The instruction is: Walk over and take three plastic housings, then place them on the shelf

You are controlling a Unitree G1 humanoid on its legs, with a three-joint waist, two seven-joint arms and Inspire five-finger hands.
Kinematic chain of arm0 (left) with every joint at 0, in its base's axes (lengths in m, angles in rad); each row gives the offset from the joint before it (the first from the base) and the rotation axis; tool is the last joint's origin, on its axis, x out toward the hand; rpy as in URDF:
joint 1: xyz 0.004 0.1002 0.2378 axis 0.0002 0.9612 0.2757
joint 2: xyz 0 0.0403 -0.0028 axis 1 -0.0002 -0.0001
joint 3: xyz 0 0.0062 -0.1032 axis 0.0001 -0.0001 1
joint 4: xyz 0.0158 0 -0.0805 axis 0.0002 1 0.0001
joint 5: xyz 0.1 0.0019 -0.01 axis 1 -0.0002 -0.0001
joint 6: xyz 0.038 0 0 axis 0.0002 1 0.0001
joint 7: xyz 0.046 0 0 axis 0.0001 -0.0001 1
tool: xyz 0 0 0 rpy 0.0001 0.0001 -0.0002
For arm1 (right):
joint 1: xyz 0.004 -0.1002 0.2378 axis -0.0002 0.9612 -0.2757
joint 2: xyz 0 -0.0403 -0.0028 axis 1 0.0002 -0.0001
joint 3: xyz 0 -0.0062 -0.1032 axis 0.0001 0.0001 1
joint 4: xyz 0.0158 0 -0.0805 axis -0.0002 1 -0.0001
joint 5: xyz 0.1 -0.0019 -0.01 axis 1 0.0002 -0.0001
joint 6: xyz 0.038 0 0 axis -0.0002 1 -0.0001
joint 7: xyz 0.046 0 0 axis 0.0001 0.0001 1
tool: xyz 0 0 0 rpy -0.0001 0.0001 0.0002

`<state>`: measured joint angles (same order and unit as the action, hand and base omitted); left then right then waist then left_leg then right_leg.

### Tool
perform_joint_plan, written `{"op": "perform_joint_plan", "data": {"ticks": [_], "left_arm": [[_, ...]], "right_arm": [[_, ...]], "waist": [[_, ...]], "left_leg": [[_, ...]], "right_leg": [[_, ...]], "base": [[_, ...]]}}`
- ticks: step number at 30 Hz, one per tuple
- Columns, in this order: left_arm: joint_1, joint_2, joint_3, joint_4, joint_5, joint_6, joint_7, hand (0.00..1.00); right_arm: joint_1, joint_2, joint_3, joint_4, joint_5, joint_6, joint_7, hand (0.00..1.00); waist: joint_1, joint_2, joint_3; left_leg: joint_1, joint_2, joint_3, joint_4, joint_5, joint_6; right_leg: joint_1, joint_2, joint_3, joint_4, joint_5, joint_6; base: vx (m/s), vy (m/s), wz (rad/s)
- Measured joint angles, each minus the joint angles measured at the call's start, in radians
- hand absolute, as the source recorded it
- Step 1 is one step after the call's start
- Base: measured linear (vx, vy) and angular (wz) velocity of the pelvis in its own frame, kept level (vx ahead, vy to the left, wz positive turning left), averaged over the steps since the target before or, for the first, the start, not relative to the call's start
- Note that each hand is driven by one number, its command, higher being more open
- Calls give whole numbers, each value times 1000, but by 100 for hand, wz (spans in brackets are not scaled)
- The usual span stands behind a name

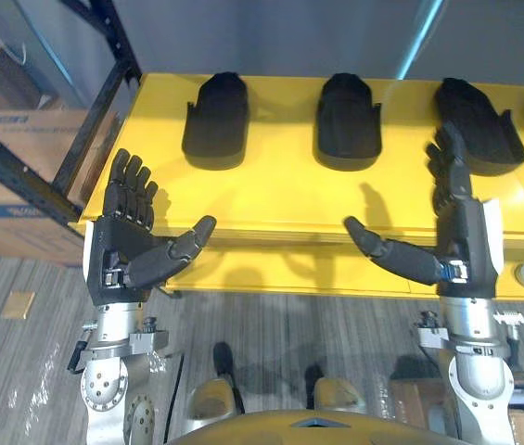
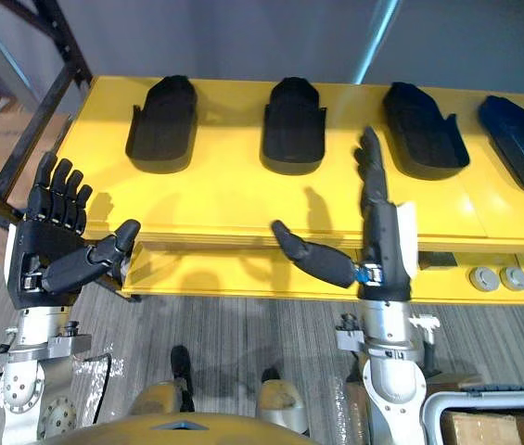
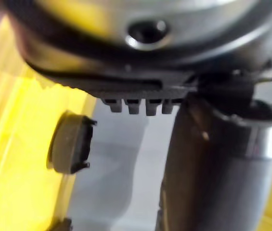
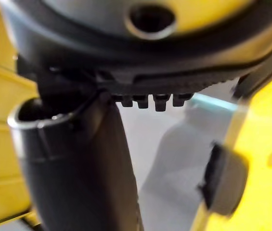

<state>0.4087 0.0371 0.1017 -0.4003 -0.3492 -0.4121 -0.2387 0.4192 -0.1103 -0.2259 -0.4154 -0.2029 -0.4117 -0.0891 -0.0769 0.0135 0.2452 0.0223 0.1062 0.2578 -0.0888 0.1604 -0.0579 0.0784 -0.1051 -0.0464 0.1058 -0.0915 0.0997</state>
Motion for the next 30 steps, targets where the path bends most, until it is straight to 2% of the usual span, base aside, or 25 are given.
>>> {"op": "perform_joint_plan", "data": {"ticks": [2,3,4,5,6,7,8,9,10,11,13,16,18,21,24,25,27,29,30], "left_arm": [[-5,13,-44,0,-41,-27,-104,100],[-9,29,-81,0,-80,-25,-203,100],[-12,41,-103,0,-96,-20,-262,100],[-22,81,-167,5,-119,-3,-370,100],[-56,137,-245,23,-119,27,-468,100],[-80,165,-289,38,-118,49,-501,100],[-139,218,-371,84,-113,101,-554,100],[-201,252,-427,139,-112,164,-584,100],[-226,262,-446,170,-112,196,-592,100],[-265,268,-465,240,-113,249,-601,100],[-297,270,-466,351,-116,332,-595,100],[-299,274,-468,468,-120,413,-584,100],[-287,272,-467,543,-121,447,-578,100],[-259,240,-421,713,-120,491,-535,100],[-217,195,-312,854,-108,478,-419,100],[-203,184,-270,893,-106,460,-358,100],[-167,156,-113,983,-102,401,-222,100],[-155,142,-33,1035,-74,368,-156,100],[-144,122,40,1089,-65,331,-91,100]], "right_arm": [[18,7,-61,73,-23,15,-72,100],[27,16,-91,105,-18,24,-114,100],[28,23,-106,121,-3,24,-128,100],[26,34,-134,161,41,24,-152,100],[22,36,-155,213,89,21,-178,100],[17,36,-164,241,102,19,-189,100],[-1,36,-177,306,115,15,-207,100],[-13,35,-179,360,142,9,-213,100],[-16,35,-178,384,154,6,-214,100],[-12,36,-178,430,182,3,-218,100],[1,38,-187,522,238,3,-219,100],[0,39,-214,682,294,16,-199,100],[0,42,-217,764,308,30,-180,100],[-11,71,-207,850,332,90,-99,100],[-22,87,-185,929,356,144,-59,100],[-25,87,-178,957,376,157,-47,100],[-44,87,-179,1024,413,195,-28,100],[-46,87,-189,1055,434,213,-23,100],[-56,87,-206,1096,461,227,-14,100]], "waist": [[-20,6,-16],[-34,10,-22],[-40,10,-22],[-52,13,-27],[-69,17,-39],[-73,19,-46],[-93,25,-64],[-113,31,-70],[-122,31,-72],[-136,43,-81],[-148,54,-95],[-146,58,-110],[-145,56,-112],[-142,38,-117],[-125,12,-123],[-115,5,-125],[-85,-6,-122],[-70,-6,-123],[-58,-6,-123]], "left_leg": [[6,7,27,0,-7,-6],[10,9,41,0,-8,-4],[16,10,51,0,-9,-4],[28,11,75,0,-15,-3],[35,9,92,0,-20,-3],[39,9,103,0,-24,-5],[45,10,124,0,-29,-5],[59,11,145,0,-34,-5],[62,12,153,0,-39,-9],[71,13,169,-1,-41,-10],[75,23,187,-1,-47,-16],[86,27,195,-1,-50,-21],[100,27,198,-1,-55,-23],[118,24,193,-1,-58,-24],[128,23,176,-1,-58,-25],[128,22,170,-1,-58,-24],[126,10,149,-1,-61,-20],[127,7,136,-1,-63,-18],[129,4,126,-1,-65,-14]], "right_leg": [[-5,5,25,-13,11,0],[-5,6,38,-23,20,0],[-6,6,48,-24,22,0],[-6,7,69,-25,25,3],[-7,5,85,-30,27,6],[-8,4,96,-33,29,8],[-10,4,113,-42,35,13],[-9,4,132,-42,38,16],[-10,4,137,-43,39,18],[-11,3,146,-42,41,20],[-20,5,150,-39,39,24],[-14,6,151,-37,40,21],[-1,5,151,-37,39,18],[19,2,145,-38,32,17],[41,0,127,-38,21,10],[45,-1,120,-39,19,9],[55,-8,99,-39,15,8],[66,-14,83,-40,10,6],[76,-20,71,-42,4,5]], "base": [[13,-4,-36],[14,-3,-40],[14,1,-47],[10,8,-49],[9,12,-50],[16,18,-47],[24,22,-53],[16,20,-53],[13,11,-48],[2,-1,-37],[9,-17,-26],[29,-23,-9],[26,-5,-4],[0,-2,1],[0,-13,14],[1,-14,24],[5,0,25],[25,3,23],[41,2,23]]}}
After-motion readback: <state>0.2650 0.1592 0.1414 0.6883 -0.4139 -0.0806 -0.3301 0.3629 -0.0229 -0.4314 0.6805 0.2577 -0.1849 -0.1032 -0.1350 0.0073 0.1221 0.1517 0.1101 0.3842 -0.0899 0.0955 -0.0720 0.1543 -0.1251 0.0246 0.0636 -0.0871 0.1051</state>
